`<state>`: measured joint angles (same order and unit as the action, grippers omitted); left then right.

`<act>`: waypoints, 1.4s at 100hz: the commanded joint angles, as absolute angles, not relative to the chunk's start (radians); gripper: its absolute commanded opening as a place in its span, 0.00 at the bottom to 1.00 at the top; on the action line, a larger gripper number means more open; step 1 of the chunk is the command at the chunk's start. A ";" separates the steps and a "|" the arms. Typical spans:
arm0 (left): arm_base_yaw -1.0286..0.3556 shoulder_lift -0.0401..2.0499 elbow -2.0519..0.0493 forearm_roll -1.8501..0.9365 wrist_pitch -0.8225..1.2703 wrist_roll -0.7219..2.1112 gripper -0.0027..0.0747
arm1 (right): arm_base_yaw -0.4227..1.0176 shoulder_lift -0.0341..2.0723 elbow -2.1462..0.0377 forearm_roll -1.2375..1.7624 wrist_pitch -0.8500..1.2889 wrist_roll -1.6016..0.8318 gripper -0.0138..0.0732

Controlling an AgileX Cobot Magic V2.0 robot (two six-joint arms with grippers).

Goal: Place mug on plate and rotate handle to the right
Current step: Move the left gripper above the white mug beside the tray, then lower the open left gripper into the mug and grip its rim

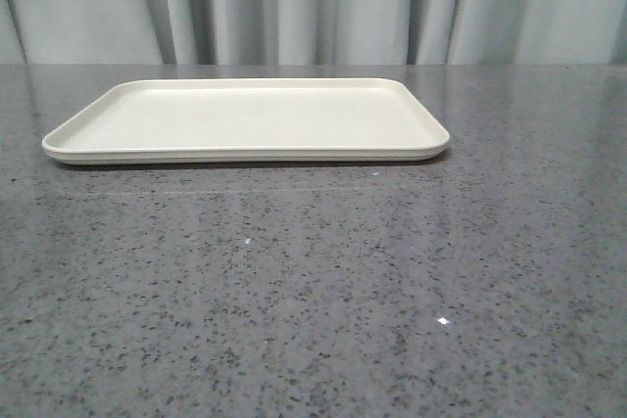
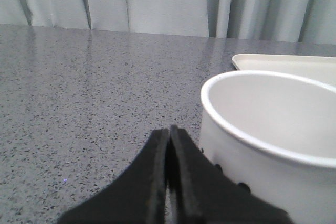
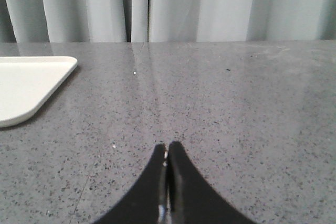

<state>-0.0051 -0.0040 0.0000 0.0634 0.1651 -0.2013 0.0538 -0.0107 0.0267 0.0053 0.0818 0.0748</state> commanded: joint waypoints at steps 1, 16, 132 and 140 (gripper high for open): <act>-0.004 -0.034 -0.020 0.066 0.070 -0.199 0.01 | 0.046 -0.030 0.025 -0.005 -0.033 0.068 0.08; -0.004 -0.034 -0.093 0.060 0.071 -0.199 0.01 | 0.046 -0.030 -0.007 0.000 -0.027 0.068 0.08; -0.004 0.523 -0.910 -0.184 1.115 -0.100 0.01 | 0.046 0.474 -0.796 0.000 0.846 0.067 0.08; -0.004 0.523 -0.910 -0.184 1.117 -0.083 0.01 | 0.046 0.474 -0.796 0.000 0.846 0.067 0.08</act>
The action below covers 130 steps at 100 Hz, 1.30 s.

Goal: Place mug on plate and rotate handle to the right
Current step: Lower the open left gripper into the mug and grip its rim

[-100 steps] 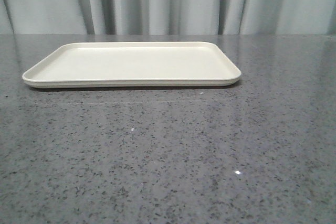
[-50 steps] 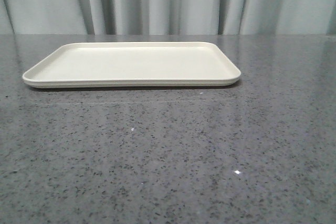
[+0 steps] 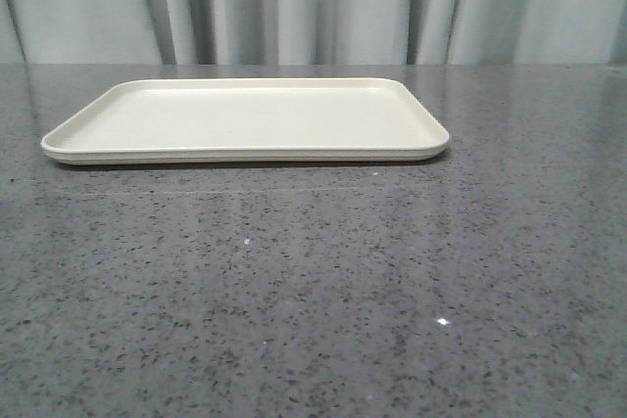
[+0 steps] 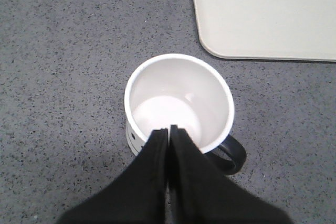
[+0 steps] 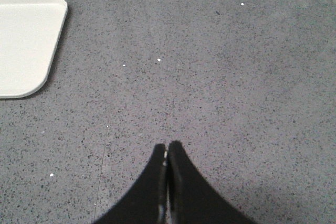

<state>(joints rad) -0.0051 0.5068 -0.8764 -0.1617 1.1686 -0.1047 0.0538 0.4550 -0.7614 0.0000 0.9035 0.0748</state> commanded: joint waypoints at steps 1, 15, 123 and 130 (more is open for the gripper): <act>-0.004 0.523 -0.910 -0.184 1.117 -0.080 0.01 | 0.046 0.474 -0.796 0.000 0.846 0.067 0.08; -0.004 0.523 -0.910 -0.184 1.118 -0.047 0.01 | 0.046 0.474 -0.796 0.000 0.847 0.067 0.08; -0.004 0.668 -0.910 -0.200 1.067 -0.021 0.72 | 0.046 0.474 -0.796 0.000 0.839 0.067 0.77; -0.004 0.705 -0.910 -0.196 1.067 -0.021 0.72 | 0.046 0.474 -0.796 0.000 0.839 0.067 0.77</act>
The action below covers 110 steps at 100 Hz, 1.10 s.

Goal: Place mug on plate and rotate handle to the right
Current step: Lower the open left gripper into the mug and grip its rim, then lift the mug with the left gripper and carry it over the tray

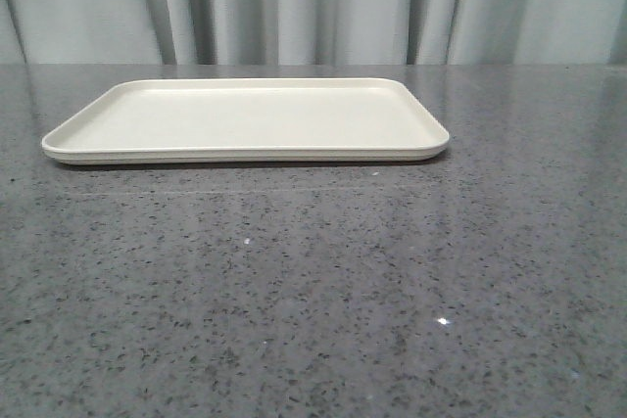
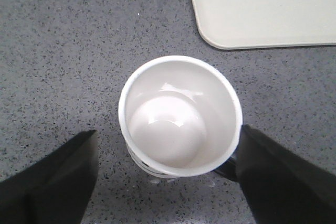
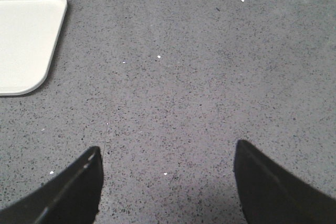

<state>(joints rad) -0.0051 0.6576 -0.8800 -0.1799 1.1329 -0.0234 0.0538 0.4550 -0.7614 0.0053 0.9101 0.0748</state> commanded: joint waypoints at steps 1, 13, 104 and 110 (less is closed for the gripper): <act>-0.004 0.708 -0.910 -0.192 1.067 -0.021 0.72 | 0.046 0.474 -0.796 0.000 0.839 0.067 0.77; -0.004 0.768 -0.910 -0.150 1.067 -0.021 0.72 | 0.046 0.474 -0.796 0.000 0.840 0.067 0.77; -0.004 1.012 -0.907 -0.119 1.028 -0.021 0.53 | 0.046 0.474 -0.796 0.000 0.843 0.067 0.77; -0.004 1.012 -0.907 -0.119 1.027 -0.021 0.40 | 0.046 0.474 -0.796 0.000 0.843 0.067 0.77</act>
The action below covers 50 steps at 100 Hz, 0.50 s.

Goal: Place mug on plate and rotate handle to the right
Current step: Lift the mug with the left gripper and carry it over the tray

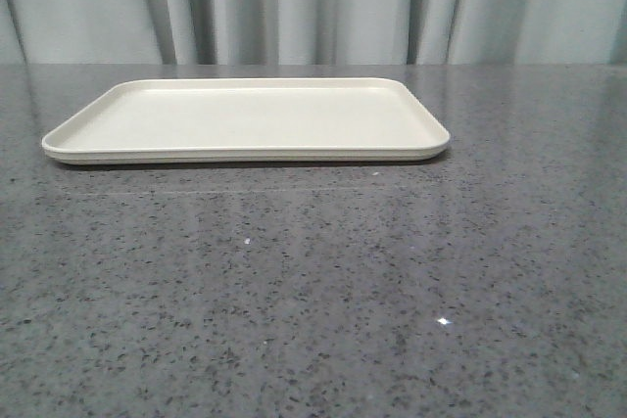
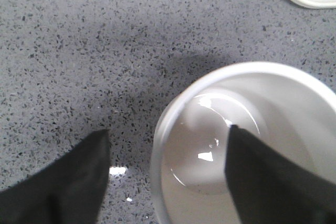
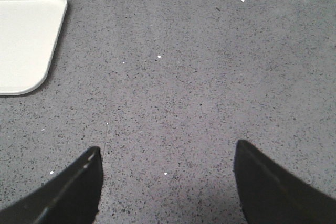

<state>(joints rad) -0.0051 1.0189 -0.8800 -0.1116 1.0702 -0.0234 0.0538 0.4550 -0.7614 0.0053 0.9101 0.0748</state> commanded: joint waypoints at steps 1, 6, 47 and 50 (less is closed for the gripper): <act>-0.004 1.012 -0.907 -0.119 1.027 -0.021 0.39 | 0.046 0.474 -0.796 0.000 0.843 0.067 0.77; -0.004 1.012 -0.907 -0.119 1.027 -0.021 0.29 | 0.046 0.474 -0.796 0.000 0.843 0.067 0.77; -0.004 1.001 -0.935 -0.139 1.047 -0.025 0.01 | 0.046 0.474 -0.796 0.000 0.843 0.067 0.77; -0.004 0.995 -0.948 -0.144 1.054 -0.025 0.01 | 0.046 0.474 -0.796 0.000 0.843 0.067 0.77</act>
